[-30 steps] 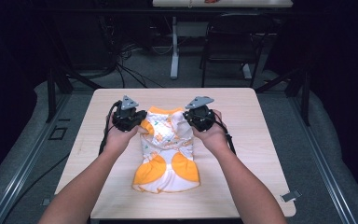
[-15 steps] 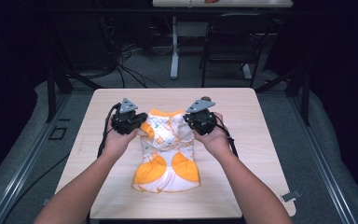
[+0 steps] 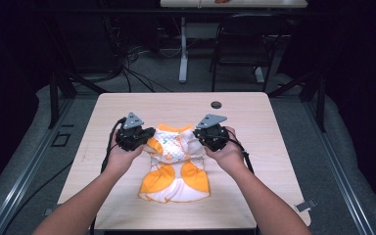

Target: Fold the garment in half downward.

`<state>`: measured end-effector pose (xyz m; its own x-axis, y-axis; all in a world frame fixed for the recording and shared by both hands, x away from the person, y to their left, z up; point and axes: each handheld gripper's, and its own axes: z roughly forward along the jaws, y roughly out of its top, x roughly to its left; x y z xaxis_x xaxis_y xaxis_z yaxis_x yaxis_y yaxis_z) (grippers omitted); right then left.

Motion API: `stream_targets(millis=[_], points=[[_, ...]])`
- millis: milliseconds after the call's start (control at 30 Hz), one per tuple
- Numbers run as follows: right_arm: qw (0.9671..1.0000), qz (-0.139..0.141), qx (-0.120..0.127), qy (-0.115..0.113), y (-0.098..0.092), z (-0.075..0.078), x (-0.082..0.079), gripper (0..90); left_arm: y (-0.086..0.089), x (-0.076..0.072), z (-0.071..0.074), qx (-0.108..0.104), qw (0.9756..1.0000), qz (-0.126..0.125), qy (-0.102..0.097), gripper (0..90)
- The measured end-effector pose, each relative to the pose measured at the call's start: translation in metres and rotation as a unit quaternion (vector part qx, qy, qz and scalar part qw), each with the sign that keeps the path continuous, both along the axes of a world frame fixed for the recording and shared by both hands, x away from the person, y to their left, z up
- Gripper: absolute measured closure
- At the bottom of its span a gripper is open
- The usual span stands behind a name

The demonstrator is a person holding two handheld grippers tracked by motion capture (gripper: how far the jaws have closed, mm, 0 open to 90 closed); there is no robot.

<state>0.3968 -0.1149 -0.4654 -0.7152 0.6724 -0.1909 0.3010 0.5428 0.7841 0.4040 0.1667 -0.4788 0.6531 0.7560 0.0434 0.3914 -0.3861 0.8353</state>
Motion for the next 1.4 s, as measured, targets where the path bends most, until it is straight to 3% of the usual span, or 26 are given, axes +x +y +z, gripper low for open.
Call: stream_targets(millis=[233, 633, 867, 967, 1200, 1400], points=[[0.9998, 0.012, -0.011, 0.015, 0.000, -0.008, -0.009, 87.3, 0.001, -0.008, -0.010, 0.004, 0.9999, -0.012, 0.009, 86.0], [0.9989, 0.020, 0.002, 0.041, -0.005, -0.030, -0.031, 87.2, 0.002, -0.027, -0.027, 0.005, 0.9991, -0.035, 0.025, 85.8], [0.9987, 0.023, 0.003, 0.046, -0.006, -0.040, -0.044, 87.2, 0.003, -0.038, -0.036, 0.005, 0.9989, -0.034, 0.030, 85.7], [0.9985, 0.022, 0.014, 0.048, -0.006, -0.046, -0.053, 87.1, 0.005, -0.048, -0.041, -0.008, 0.9988, -0.032, 0.034, 85.6], [0.9975, 0.025, 0.034, 0.057, -0.010, -0.057, -0.068, 86.6, 0.009, -0.066, -0.055, -0.013, 0.9981, -0.042, 0.043, 85.0], [0.9966, 0.031, 0.033, 0.068, -0.010, -0.069, -0.080, 85.3, 0.011, -0.079, -0.066, -0.017, 0.9968, -0.052, 0.058, 83.2]])
